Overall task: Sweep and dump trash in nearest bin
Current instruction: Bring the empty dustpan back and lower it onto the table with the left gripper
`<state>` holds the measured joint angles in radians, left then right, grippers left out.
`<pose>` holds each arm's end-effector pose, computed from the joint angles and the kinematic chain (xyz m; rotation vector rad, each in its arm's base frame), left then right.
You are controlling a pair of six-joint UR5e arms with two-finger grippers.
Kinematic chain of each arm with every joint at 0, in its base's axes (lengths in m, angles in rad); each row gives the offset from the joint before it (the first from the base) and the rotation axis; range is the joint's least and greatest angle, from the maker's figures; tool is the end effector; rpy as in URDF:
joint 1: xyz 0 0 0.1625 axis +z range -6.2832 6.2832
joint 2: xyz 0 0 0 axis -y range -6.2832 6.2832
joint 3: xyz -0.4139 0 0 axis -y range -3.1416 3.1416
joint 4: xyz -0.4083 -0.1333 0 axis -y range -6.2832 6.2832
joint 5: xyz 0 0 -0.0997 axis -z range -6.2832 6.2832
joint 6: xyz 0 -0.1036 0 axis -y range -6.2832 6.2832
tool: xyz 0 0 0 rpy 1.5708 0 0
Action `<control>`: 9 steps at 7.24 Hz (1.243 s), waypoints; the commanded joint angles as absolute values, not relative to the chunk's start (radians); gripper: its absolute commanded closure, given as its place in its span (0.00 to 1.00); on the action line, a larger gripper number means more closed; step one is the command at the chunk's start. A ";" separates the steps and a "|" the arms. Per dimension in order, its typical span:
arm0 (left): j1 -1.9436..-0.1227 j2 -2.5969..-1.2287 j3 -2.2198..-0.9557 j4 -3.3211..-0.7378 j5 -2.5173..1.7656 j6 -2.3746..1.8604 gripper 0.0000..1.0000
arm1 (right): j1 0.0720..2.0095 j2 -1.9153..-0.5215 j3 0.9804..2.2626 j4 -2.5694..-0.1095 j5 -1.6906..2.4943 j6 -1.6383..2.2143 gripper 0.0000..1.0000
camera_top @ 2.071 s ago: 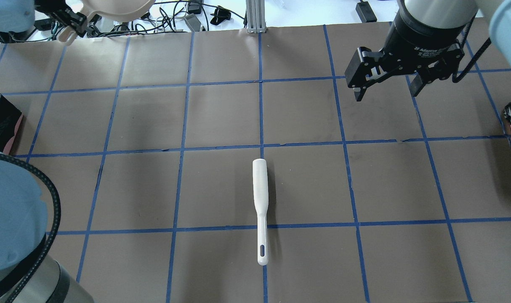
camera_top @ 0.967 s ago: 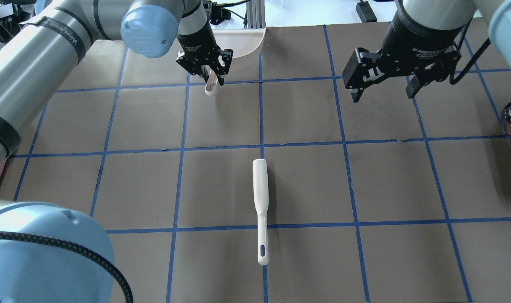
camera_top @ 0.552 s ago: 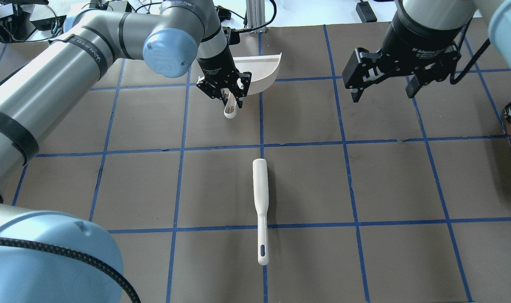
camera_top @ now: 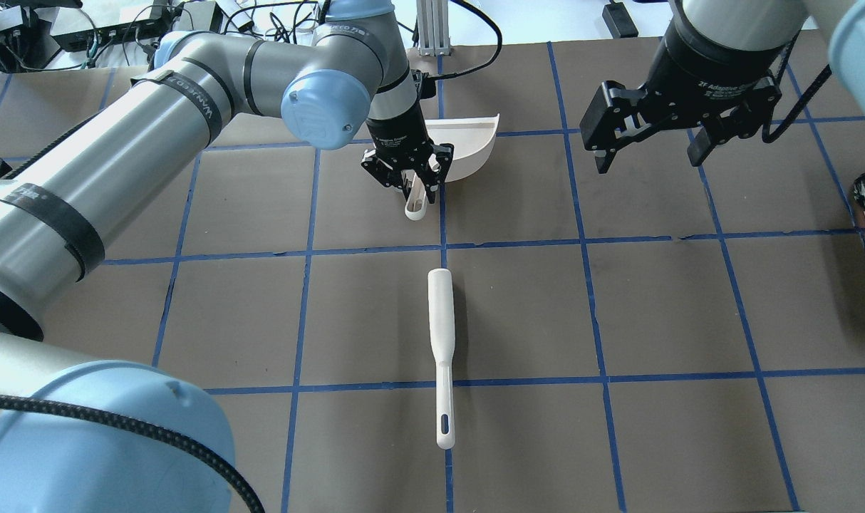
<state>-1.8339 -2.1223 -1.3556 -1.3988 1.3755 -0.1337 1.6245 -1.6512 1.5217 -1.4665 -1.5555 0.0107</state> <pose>-0.3260 -0.6206 0.2637 -0.1680 -2.9635 -0.2969 0.1601 -0.4660 0.5267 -0.0675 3.1245 -0.0386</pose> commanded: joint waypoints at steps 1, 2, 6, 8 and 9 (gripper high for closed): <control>-1.838 -2.149 -1.364 -1.372 1.378 -0.144 1.00 | 1.624 -1.649 1.522 -1.468 -1.555 0.009 0.00; -1.838 -2.163 -1.365 -1.339 1.376 -0.147 1.00 | 1.624 -1.648 1.522 -1.467 -1.555 0.009 0.00; -1.839 -2.175 -1.367 -1.306 1.382 -0.167 0.26 | 1.624 -1.649 1.522 -1.468 -1.555 0.009 0.00; -1.841 -2.175 -1.368 -1.292 1.384 -0.201 0.00 | 1.624 -1.652 1.522 -1.470 -1.555 0.011 0.00; -1.841 -2.171 -1.367 -1.292 1.384 -0.201 0.00 | 1.624 -1.648 1.522 -1.470 -1.555 0.008 0.00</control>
